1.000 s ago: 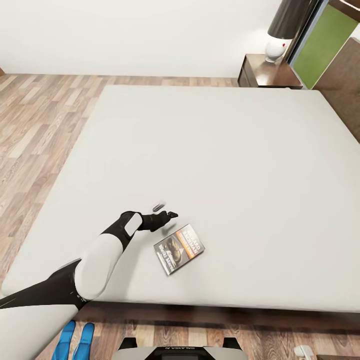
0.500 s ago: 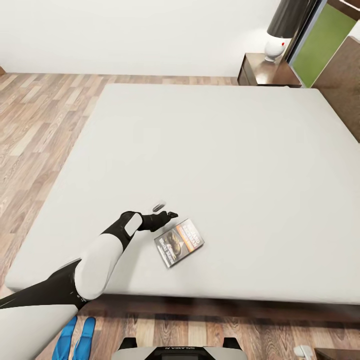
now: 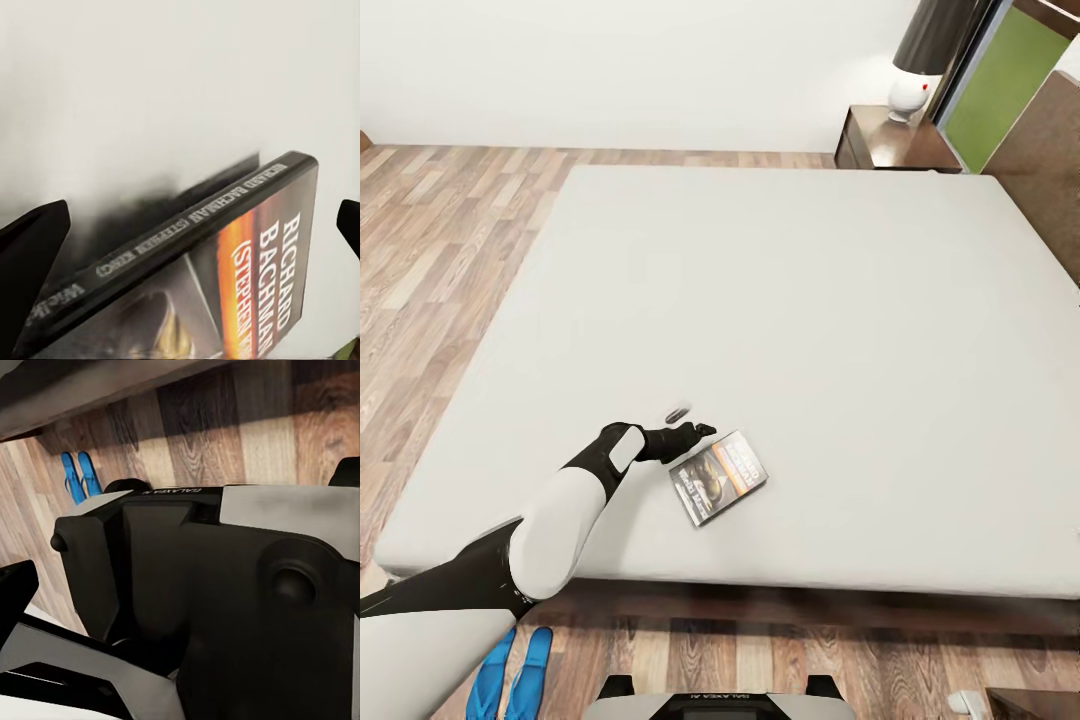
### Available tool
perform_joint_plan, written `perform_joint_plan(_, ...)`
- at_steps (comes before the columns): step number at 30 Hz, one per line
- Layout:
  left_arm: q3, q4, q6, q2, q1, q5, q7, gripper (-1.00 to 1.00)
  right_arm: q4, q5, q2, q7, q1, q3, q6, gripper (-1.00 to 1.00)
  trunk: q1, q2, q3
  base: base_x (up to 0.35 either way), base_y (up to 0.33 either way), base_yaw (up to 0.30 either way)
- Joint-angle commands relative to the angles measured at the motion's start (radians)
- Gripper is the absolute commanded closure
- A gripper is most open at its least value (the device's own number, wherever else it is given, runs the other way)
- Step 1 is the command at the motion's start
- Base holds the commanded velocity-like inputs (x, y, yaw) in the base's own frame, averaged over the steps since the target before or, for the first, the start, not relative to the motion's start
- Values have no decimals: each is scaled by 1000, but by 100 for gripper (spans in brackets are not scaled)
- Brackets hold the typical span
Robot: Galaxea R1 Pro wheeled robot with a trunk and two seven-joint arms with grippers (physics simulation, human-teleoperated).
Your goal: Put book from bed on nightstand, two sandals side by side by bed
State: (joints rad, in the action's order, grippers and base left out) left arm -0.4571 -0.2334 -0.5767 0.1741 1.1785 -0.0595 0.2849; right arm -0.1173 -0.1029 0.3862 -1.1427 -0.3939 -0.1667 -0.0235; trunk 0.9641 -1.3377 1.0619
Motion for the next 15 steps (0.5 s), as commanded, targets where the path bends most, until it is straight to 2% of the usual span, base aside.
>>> perform_joint_plan(1,2,-1,-8,0,0,5,-4,-100,1,-6,0,-3,0,2,-3,-100,0,0,1,-274,0,0)
perform_joint_plan(6,2,-1,-8,0,0,4,-4,-100,1,-6,0,-4,0,2,-3,-100,0,0,1,-208,0,0)
perform_joint_plan(15,1,2,-8,0,0,5,-4,-100,1,-6,0,-4,0,2,-3,-100,0,0,1,-27,0,0)
